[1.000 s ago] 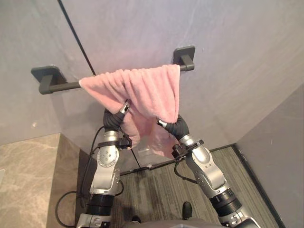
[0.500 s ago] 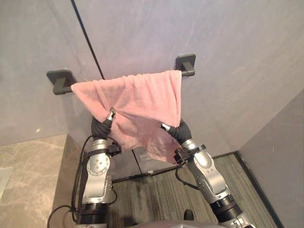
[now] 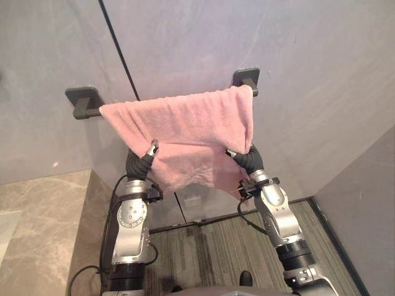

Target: Organize washtable

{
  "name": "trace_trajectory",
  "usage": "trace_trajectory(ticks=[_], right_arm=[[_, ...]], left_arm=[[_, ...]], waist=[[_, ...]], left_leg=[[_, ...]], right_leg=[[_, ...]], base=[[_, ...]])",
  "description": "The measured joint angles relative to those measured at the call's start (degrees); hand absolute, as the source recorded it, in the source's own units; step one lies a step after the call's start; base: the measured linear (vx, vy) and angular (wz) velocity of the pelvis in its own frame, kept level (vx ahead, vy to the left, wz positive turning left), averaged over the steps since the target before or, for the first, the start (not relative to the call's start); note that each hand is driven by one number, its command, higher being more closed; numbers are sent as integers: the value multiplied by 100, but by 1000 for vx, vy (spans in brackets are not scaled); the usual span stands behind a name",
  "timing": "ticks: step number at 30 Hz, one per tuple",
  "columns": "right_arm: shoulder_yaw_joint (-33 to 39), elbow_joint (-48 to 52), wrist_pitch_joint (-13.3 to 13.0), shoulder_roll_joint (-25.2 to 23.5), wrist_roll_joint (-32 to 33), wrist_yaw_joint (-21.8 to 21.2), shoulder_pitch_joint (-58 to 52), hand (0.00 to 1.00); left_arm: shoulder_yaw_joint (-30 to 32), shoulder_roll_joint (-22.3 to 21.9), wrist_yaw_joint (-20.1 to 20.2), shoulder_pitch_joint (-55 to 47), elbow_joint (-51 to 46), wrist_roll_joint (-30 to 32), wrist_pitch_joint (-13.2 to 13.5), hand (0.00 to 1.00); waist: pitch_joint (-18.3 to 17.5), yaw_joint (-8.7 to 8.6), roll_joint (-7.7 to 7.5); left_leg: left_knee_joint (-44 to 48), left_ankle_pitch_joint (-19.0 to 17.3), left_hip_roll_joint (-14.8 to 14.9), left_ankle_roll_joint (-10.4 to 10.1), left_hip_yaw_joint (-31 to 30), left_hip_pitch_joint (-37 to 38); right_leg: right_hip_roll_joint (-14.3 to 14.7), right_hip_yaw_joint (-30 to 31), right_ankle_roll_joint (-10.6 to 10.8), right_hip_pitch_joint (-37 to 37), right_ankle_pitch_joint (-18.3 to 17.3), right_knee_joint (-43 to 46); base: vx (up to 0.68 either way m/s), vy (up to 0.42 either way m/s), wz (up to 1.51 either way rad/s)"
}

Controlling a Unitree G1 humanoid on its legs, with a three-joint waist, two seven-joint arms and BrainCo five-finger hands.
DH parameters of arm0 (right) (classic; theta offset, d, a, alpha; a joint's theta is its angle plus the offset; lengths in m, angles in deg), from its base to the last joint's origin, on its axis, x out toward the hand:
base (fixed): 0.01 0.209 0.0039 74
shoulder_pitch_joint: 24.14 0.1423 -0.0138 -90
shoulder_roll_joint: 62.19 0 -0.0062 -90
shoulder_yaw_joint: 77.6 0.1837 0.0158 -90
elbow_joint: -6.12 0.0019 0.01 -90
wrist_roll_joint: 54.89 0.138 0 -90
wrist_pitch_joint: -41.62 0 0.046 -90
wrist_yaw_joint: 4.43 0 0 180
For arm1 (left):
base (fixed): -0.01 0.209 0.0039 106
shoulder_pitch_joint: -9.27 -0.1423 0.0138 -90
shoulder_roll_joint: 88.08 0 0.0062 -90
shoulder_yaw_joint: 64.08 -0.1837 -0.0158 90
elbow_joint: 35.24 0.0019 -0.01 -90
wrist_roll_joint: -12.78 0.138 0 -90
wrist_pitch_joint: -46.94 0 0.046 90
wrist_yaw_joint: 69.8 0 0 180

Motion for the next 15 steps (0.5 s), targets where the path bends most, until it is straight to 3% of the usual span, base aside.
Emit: trace_trajectory(ticks=[4, 5, 15], right_arm=[[27, -2, 2, -72, 1, 19, 40, 100], [40, -15, 4, -75, 1, 19, 81, 0], [883, -142, 11, -170, 190, 281, 126, 0]], left_arm=[[15, -7, 0, 5, -71, 0, -4, 100], [17, -14, 0, 15, -94, -1, -4, 0], [870, -166, -243, -137, -111, -58, -66, 0]], waist=[[115, -6, 17], [160, -6, 18], [327, 1, -5]], left_leg=[[-6, 0, 0, 0, -35, 26], [-8, 0, 0, 0, -35, 39], [-16, -9, 2, 4, -23, 96]], right_leg=[[-2, -10, 12, 43, -21, 0], [-1, -10, 12, 55, -26, 0], [2, -11, 13, 64, -53, 0]], base=[[7, -1, 4], [0, 0, 0], [0, 0, 0]])
